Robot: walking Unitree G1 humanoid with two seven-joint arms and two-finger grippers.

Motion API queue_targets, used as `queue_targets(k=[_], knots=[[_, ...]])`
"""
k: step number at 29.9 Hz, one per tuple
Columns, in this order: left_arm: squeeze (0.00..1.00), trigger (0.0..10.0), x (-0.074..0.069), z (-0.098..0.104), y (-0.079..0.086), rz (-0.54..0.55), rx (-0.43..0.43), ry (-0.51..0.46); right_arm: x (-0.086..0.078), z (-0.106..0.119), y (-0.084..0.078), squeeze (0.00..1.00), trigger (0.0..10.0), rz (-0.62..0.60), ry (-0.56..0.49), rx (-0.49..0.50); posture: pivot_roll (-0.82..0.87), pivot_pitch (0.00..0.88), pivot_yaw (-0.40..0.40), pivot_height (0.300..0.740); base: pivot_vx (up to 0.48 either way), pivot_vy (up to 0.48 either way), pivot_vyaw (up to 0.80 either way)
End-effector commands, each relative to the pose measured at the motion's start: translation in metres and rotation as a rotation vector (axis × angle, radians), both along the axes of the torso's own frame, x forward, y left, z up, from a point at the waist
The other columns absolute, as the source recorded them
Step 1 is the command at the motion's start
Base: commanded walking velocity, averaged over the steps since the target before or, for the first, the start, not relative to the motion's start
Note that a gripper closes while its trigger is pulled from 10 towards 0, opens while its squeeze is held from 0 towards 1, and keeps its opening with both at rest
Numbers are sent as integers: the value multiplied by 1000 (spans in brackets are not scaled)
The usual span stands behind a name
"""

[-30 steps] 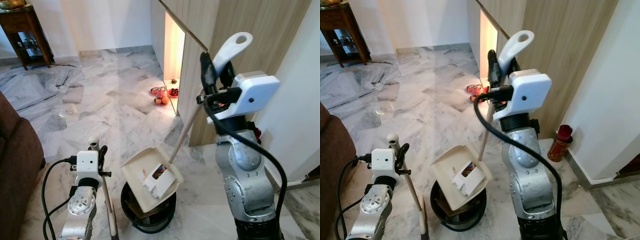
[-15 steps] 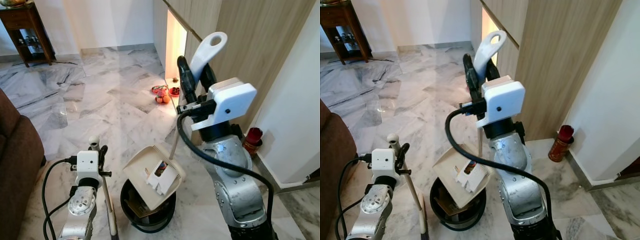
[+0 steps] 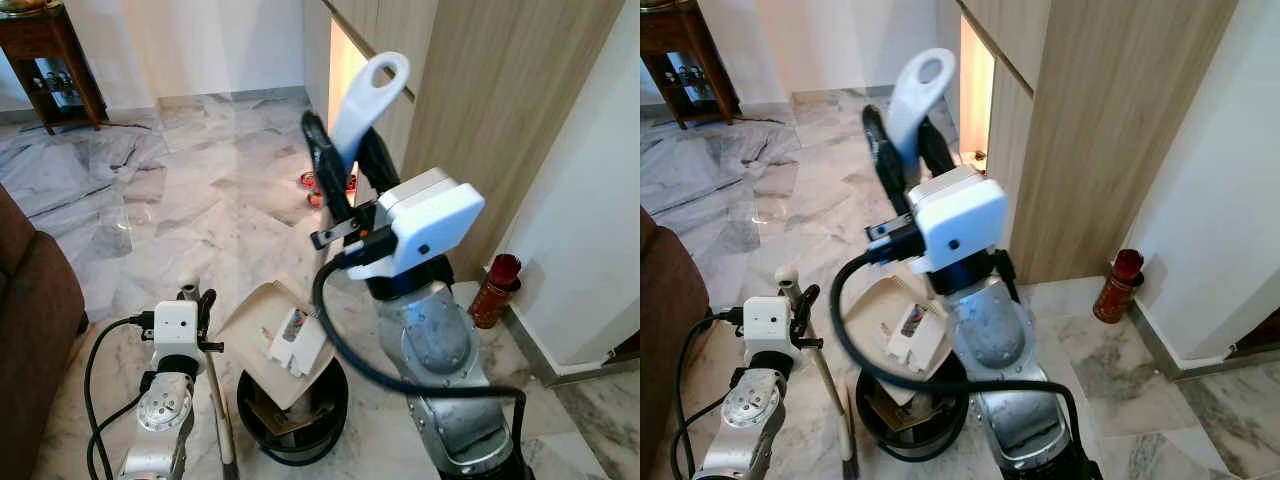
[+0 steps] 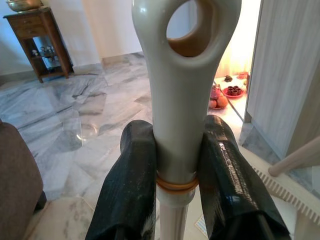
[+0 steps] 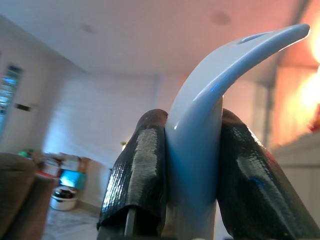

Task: Sweep floor

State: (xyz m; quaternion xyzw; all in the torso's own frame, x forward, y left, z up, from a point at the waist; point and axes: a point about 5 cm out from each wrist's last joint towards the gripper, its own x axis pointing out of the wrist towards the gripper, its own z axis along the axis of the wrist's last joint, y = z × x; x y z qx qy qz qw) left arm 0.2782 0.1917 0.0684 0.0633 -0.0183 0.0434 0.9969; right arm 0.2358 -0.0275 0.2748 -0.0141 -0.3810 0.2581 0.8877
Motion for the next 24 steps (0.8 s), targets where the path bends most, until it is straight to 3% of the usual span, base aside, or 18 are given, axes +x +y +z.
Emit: queue_targets(k=[1, 24], knots=[[0, 10000, 3, 10, -3, -21, 25, -55, -16, 16, 2, 0, 10000, 31, -134, 7, 119, 2, 8, 740, 0, 0, 0], [0, 10000, 4, 11, -4, -24, 23, -59, -28, 10, 14, 0, 10000, 61, -244, -136, 120, 1, 8, 740, 0, 0, 0]])
